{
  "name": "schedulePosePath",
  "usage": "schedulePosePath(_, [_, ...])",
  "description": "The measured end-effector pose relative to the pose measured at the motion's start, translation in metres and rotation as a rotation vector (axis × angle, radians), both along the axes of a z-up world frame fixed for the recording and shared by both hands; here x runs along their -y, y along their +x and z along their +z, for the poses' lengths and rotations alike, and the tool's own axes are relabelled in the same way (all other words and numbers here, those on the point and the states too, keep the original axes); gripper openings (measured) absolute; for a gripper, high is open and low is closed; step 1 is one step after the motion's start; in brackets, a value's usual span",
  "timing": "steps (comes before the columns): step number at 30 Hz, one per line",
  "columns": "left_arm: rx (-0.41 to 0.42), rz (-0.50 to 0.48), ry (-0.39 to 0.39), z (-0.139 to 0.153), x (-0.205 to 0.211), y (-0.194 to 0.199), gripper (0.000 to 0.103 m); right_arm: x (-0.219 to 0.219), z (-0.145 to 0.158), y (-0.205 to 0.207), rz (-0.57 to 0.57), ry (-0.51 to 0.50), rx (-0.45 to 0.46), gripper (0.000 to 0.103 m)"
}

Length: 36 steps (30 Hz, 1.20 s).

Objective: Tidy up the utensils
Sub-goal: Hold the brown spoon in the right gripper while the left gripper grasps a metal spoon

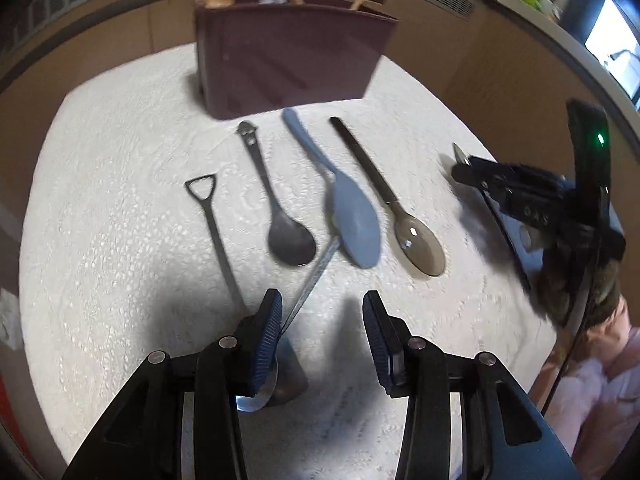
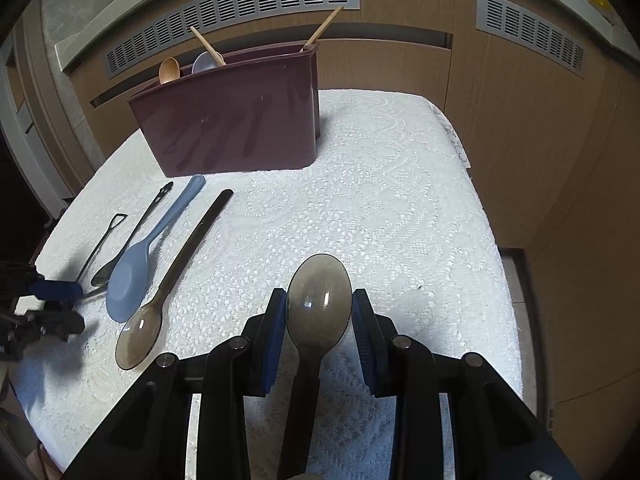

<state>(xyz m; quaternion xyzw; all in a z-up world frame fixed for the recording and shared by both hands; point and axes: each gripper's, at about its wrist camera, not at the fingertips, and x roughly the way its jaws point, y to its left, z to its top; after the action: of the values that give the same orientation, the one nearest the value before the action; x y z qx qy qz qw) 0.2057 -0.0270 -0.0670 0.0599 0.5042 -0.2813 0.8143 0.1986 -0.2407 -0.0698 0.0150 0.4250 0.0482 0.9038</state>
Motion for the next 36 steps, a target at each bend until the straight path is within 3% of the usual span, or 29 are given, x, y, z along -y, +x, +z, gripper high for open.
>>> schedulePosePath(4, [0.112,-0.056,0.076,0.012,0.016,0.006,0.042,0.0,0.0,-0.001,0.0,-0.001,0.0,0.03])
schedulePosePath(7, [0.104,-0.054,0.135,0.005,0.018,0.031,0.041,0.0,0.001,-0.002,0.002,0.003,0.002,0.03])
schedulePosePath(9, [0.069,-0.044,0.106,0.002,0.018,0.04,0.041,0.001,0.001,-0.003,0.002,0.009,0.004,0.03])
schedulePosePath(12, [0.035,-0.103,0.02,0.0,0.029,0.032,0.041,0.003,0.0,-0.002,0.003,0.019,-0.002,0.03])
schedulePosePath(16, [0.043,-0.15,0.016,-0.003,0.042,0.022,0.041,0.002,0.0,-0.002,0.011,0.017,-0.006,0.03])
schedulePosePath(18, [0.038,-0.133,0.016,-0.002,0.038,0.024,0.041,0.002,0.001,-0.003,0.01,0.017,-0.004,0.03])
schedulePosePath(25, [0.078,-0.003,0.172,-0.015,0.005,0.028,0.042,0.002,0.001,-0.002,0.017,0.016,-0.006,0.03])
schedulePosePath(30, [0.088,0.097,0.179,-0.014,-0.025,0.031,0.042,0.001,0.001,-0.002,0.02,0.009,-0.01,0.03])
schedulePosePath(36, [0.106,0.055,0.096,0.001,-0.016,0.028,0.042,-0.001,0.001,-0.002,0.026,-0.002,-0.013,0.03])
